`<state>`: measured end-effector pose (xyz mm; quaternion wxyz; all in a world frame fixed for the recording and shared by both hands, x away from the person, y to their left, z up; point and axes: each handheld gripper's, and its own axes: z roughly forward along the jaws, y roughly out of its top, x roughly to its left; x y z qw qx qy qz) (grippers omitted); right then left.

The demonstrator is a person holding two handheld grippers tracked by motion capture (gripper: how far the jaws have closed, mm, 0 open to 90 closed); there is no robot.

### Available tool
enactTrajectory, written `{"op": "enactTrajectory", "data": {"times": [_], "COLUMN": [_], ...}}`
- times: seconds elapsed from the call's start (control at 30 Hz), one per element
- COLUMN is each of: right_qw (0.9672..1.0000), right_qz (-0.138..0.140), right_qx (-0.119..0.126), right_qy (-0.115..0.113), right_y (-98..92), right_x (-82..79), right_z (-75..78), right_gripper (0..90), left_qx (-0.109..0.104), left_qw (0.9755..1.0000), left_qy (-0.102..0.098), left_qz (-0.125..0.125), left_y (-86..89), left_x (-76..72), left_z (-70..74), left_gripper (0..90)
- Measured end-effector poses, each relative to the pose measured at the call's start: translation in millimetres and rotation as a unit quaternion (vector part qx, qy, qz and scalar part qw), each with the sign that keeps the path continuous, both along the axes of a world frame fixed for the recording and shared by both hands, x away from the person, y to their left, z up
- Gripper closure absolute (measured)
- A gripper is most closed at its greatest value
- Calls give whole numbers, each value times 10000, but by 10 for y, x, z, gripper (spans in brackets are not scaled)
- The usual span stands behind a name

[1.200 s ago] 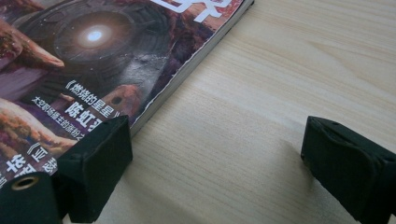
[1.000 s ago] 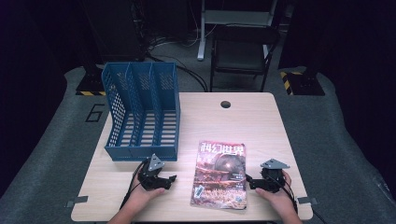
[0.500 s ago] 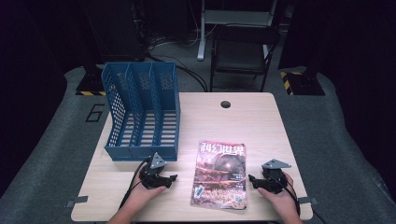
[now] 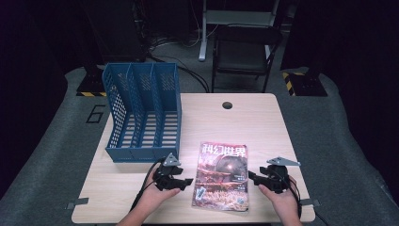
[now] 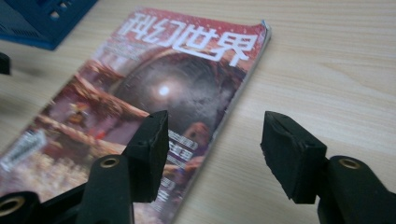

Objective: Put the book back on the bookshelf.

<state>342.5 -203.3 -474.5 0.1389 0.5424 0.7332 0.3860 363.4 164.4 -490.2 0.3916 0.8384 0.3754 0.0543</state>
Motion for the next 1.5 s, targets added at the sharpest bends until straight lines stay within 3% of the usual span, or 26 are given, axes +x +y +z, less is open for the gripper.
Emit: {"op": "enactTrajectory", "data": {"times": [0.23, 0.27, 0.33, 0.4, 0.5, 0.6, 0.67, 0.7, 0.73, 0.8, 0.83, 0.93, 1.1, 1.23, 1.27, 1.4, 1.43, 1.5], "right_qw": [9997, 9996, 9994, 9995, 9997, 9998, 9998, 9996, 9996, 9987, 9987, 9986, 9981, 9983, 9983, 9984, 9985, 9982], "right_qz": [-142, -172, -210, -194, -144, -94, -73, -154, -154, -274, -281, -330, -394, -386, -391, -323, -306, -281], "right_qx": [158, 197, 245, 231, 213, 91, 69, 236, 236, 400, 407, 339, 437, 376, 372, 376, 387, 471], "right_qy": [-102, -127, -99, -58, -60, -165, -157, 19, 19, 131, 146, 224, 200, 211, 201, 258, 239, 247], "right_y": [101, 121, 150, 188, 230, 284, 292, 274, 274, 237, 223, 212, 204, 225, 232, 246, 248, 259], "right_x": [51, 60, 59, 44, 41, 42, 54, 72, 72, 88, 99, 112, 127, 135, 144, 163, 167, 173], "right_z": [147, 116, 53, -77, -120, -165, -211, -247, -247, -282, -303, -345, -389, -397, -405, -437, -442, -449], "right_gripper": [406, 406, 420, 433, 433, 427, 424, 419, 419, 419, 416, 426, 390, 385, 390, 437, 446, 479], "left_qx": [-175, -242, -145, -326, -346, -493, -454, -387, -473, -460, -531, -473, -479, -503, -410, -502, -416, -341], "left_qw": [9995, 9992, 9998, 9992, 9982, 9970, 9974, 9981, 9972, 9978, 9972, 9979, 9979, 9976, 9985, 9975, 9983, 9986], "left_qy": [199, 226, 145, 192, 445, 537, 508, 441, 515, 404, 444, 405, 349, 401, 256, 323, 214, 195], "left_qz": [152, 211, 74, 125, 186, 268, 249, 189, 275, 237, 296, 199, 255, 259, 262, 381, 349, 363], "left_y": [-160, -182, -172, -157, -137, -165, -183, -186, -206, -218, -235, -250, -300, -350, -350, -358, -347, -340], "left_x": [34, 24, 41, 46, 110, 125, 123, 128, 109, 113, 102, 107, 96, 62, 66, 47, 55, 48], "left_z": [10, -1, -22, -67, -150, -196, -233, -248, -255, -269, -271, -273, -295, -294, -298, -302, -304, -302], "left_gripper": [402, 401, 404, 429, 440, 445, 446, 445, 445, 446, 445, 452, 493, 499, 503, 522, 536, 587]}}
